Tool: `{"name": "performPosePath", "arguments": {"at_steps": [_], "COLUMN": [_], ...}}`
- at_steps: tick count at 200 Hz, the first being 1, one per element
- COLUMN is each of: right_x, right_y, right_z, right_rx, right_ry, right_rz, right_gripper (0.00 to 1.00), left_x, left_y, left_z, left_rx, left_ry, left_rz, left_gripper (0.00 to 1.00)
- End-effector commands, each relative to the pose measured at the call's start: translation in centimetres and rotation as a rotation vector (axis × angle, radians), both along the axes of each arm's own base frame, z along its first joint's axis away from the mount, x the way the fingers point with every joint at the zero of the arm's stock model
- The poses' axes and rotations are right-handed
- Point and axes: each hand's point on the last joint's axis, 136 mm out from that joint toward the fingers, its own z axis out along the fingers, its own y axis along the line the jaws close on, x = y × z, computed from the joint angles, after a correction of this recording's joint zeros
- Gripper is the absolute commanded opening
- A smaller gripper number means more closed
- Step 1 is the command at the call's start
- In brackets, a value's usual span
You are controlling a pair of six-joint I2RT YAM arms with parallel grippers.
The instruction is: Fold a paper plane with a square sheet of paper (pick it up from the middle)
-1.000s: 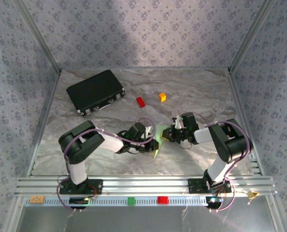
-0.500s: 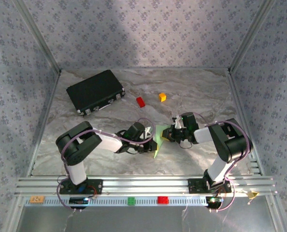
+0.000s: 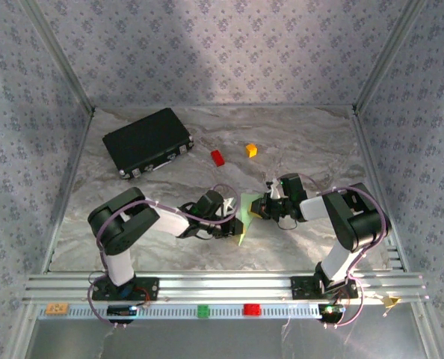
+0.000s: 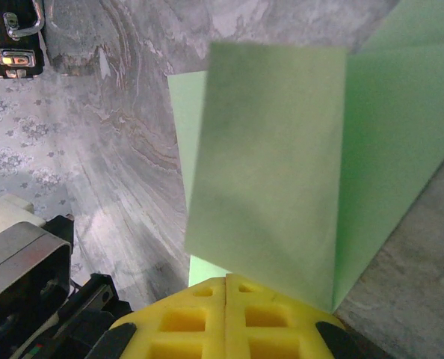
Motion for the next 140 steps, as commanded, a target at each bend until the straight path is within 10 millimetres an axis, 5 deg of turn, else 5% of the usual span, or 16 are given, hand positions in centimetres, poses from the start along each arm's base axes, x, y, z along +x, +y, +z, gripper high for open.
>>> {"name": "performPosePath", "arguments": {"at_steps": [1, 34, 78, 105, 140], "right_x": [-1.2, -1.3, -1.3, -1.2, -1.3], "right_y": [-2.2, -2.2, -2.3, -2.3, -2.4], "right_z": [-4.2, -4.2, -4.4, -4.4, -4.5], "right_rx": [-0.164, -0.165, -0.173, -0.178, -0.183], "right_ry": [0.097, 0.099, 0.102, 0.102, 0.103], "right_rz": [-0.053, -0.051, -0.053, -0.055, -0.055], "right_gripper": [0.05, 0.05, 0.05, 0.05, 0.05], "left_x": [-3.4, -3.8, -4.4, -4.8, -5.3], "left_y": [2.8, 3.0, 3.3, 3.8, 4.1], "left_z": [-3.4, -3.1, -3.4, -3.6, -3.4], "left_rx": [0.144, 0.146, 0.153, 0.172, 0.167], "left_ry": [0.107, 0.096, 0.108, 0.11, 0.107], "left_rz": [-0.053, -0.07, -0.085, -0.082, -0.094], "left_gripper": [0.15, 0.0, 0.0, 0.12, 0.0]}}
